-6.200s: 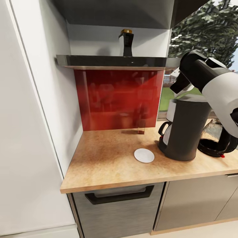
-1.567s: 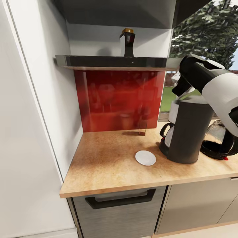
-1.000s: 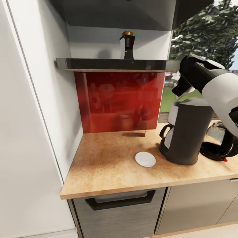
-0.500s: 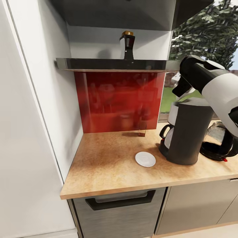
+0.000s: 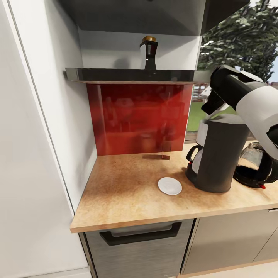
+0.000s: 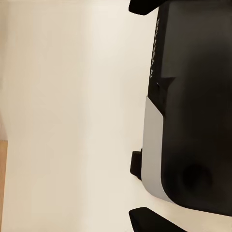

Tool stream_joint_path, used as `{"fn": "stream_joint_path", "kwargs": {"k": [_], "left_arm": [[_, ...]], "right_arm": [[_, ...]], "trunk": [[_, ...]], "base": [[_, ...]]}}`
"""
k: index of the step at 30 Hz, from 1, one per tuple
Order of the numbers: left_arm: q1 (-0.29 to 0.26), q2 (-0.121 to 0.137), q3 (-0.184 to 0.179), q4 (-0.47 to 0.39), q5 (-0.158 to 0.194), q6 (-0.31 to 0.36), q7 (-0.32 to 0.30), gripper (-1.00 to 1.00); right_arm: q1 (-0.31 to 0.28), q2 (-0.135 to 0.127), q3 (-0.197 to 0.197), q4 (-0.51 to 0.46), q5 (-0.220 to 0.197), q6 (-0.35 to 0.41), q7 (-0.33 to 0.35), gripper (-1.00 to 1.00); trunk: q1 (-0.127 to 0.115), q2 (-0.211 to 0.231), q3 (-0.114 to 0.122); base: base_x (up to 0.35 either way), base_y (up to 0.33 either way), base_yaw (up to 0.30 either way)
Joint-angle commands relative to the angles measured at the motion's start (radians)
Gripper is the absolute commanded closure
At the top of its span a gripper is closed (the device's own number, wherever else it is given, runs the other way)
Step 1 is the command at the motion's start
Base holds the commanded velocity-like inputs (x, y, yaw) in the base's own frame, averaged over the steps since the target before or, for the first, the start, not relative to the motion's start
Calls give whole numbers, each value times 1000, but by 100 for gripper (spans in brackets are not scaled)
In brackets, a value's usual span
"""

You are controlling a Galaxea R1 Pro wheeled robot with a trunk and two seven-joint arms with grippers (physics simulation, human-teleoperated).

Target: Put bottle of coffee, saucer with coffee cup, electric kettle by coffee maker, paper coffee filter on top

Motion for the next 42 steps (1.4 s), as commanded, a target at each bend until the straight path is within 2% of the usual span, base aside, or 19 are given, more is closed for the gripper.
{"fn": "stream_joint_path", "kwargs": {"k": [1, 7, 30, 31, 42], "left_arm": [[0, -1, 3, -2, 1, -1, 1, -100], [0, -1, 3, -2, 1, -1, 1, -100], [0, -1, 3, -2, 1, -1, 1, -100], [0, -1, 3, -2, 1, -1, 1, -100], [0, -1, 3, -2, 1, -1, 1, -100]], "right_arm": [[0, -1, 2, -2, 8, 3, 15, 100], [0, -1, 3, 0, 8, 3, 57, 100], [0, -1, 4, 1, 8, 3, 61, 100], [0, -1, 4, 1, 8, 3, 61, -100], [0, -1, 4, 0, 8, 3, 61, -100]], "trunk": [[0, -1, -1], [0, -1, -1], [0, -1, -1], [0, -1, -1], [0, -1, -1]], "base": [[0, 0, 0], [0, 0, 0], [0, 0, 0], [0, 0, 0], [0, 0, 0]]}}
